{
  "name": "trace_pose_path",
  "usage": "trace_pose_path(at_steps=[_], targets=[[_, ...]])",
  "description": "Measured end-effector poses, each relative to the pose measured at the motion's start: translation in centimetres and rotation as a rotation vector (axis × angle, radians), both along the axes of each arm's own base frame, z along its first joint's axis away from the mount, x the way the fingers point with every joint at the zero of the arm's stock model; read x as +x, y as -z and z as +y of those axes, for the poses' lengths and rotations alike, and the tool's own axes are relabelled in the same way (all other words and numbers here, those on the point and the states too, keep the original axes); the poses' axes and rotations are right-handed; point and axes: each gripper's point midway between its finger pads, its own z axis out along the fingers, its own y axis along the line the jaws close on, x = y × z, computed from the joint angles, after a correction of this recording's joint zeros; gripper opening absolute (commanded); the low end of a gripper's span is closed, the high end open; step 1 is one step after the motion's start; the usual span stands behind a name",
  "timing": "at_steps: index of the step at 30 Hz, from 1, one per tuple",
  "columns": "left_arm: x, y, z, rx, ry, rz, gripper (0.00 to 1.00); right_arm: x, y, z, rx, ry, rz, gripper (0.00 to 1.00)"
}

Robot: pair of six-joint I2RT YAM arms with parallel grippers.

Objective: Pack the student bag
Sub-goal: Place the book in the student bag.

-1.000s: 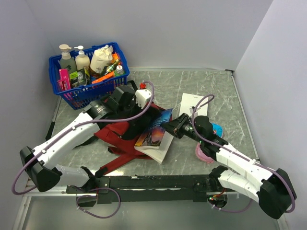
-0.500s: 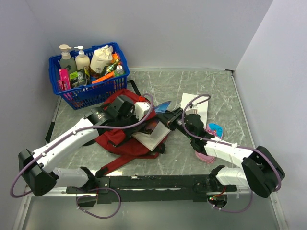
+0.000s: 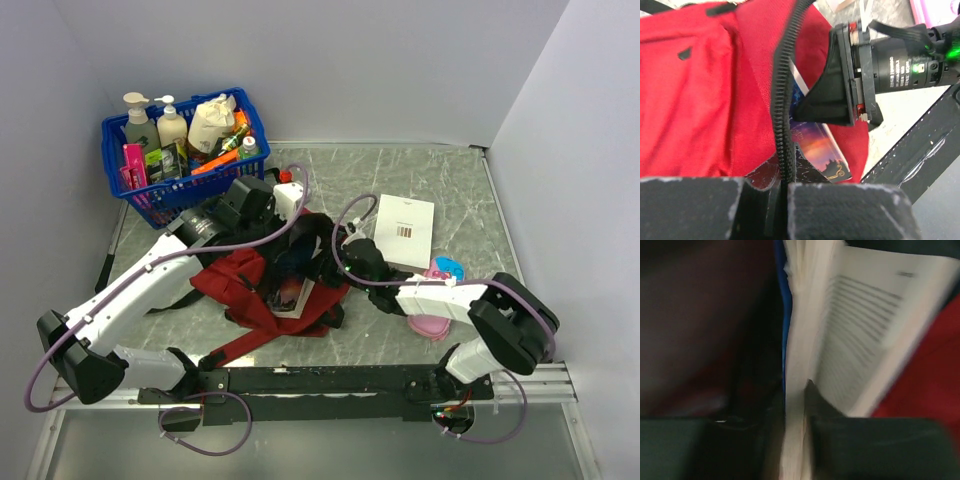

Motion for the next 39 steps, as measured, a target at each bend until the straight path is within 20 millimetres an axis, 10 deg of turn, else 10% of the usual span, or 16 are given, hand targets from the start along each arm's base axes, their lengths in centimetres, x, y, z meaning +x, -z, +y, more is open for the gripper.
trace_pose_path(at_steps=[7, 12, 21, 30, 39], targets=[[0.4, -0.3, 0.2, -0.007, -0.014, -0.003, 0.01, -1.4, -0.7, -2.1, -0.118, -0.068, -0.035, 0.56], [0.4, -0.2, 0.3, -0.009, -0.019, 0.001, 0.01, -1.7, -2.3, -3.3, -0.133, -0.070, -0.078, 0.24], [0.5, -0.3, 0.3, -0.009, -0.024, -0.003, 0.01, -3.4, 2.4, -2.9, -0.255, -0.201, 0.060, 0.00], [0.6, -0.5, 0.3, -0.013, -0.025, -0.008, 0.01, -4.6, 3.4, -1.7, -0.260, -0.300, 0.085, 0.06], [1.9, -2.0, 1.1, -0.010, -0.082, -0.058, 0.01, -3.0, 5.1, 5.9, -0.093, -0.336, 0.124, 0.21]])
